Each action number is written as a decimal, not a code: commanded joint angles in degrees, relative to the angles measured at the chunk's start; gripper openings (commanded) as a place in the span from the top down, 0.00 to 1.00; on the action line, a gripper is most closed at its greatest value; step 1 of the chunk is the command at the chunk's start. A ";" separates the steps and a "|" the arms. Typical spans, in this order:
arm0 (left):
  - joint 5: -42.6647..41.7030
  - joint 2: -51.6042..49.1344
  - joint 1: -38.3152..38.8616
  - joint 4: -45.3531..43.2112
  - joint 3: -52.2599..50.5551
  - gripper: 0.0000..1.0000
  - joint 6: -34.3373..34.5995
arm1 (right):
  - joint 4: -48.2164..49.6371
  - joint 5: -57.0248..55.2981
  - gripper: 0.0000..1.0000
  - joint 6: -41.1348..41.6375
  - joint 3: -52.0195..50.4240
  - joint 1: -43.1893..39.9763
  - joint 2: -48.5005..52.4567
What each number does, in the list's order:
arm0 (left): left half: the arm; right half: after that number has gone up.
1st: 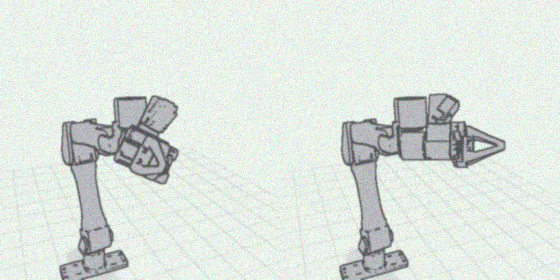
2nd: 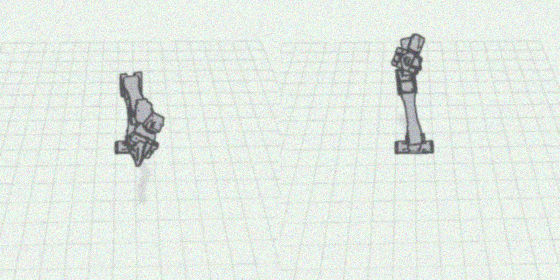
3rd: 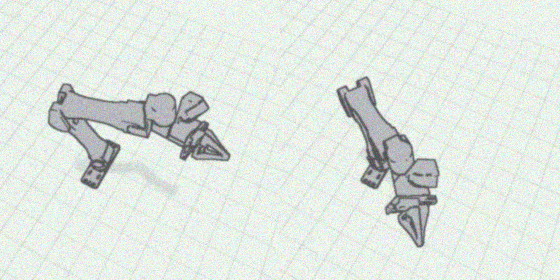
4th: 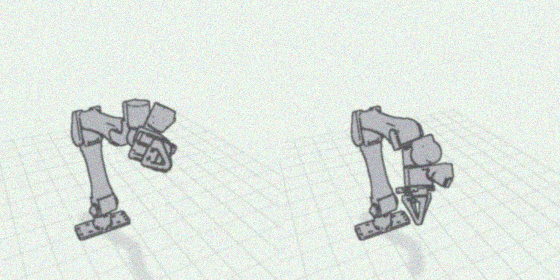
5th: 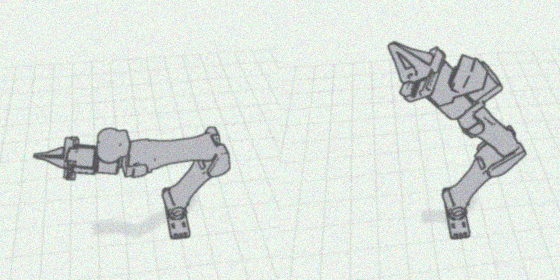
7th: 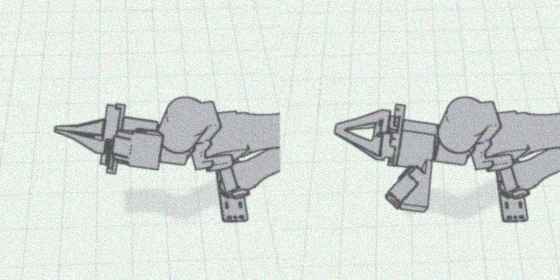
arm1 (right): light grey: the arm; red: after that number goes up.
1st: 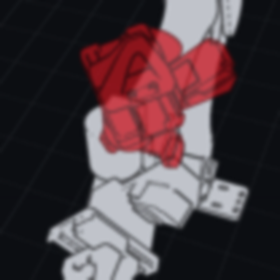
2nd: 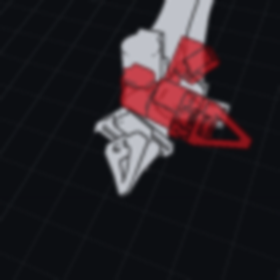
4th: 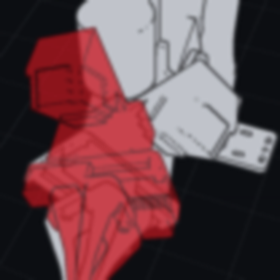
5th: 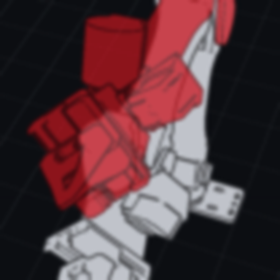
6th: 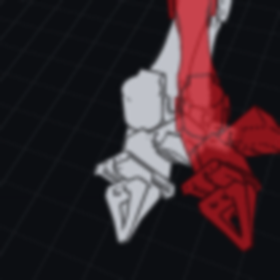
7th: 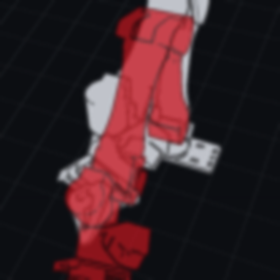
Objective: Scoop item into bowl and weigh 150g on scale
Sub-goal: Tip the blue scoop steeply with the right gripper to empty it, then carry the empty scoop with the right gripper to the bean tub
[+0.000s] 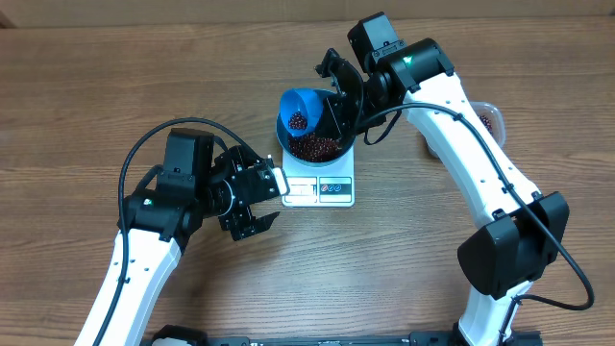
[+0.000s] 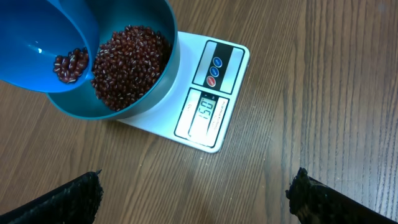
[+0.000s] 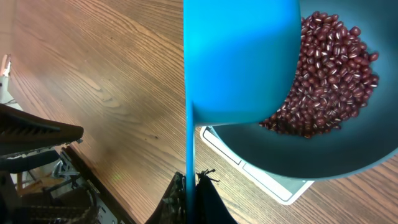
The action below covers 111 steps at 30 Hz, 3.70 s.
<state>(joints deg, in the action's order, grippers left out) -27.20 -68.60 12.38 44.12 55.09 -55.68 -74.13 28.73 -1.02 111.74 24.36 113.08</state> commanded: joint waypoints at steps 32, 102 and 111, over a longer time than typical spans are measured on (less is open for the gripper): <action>-0.46 -0.35 0.39 0.00 -0.31 0.00 0.59 | 0.79 15.52 0.96 6.01 8.85 -25.11 -2.51; -0.46 -0.35 0.39 0.00 -0.31 0.01 0.59 | -22.95 -39.91 0.96 13.31 10.47 -23.52 -8.17; -0.46 -0.35 0.39 0.00 -0.31 0.00 0.59 | -22.93 -44.81 0.96 13.25 10.47 -22.03 -8.17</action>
<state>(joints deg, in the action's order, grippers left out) -27.20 -68.60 12.38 44.12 55.09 -55.68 -97.19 -13.23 11.99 120.86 1.30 105.91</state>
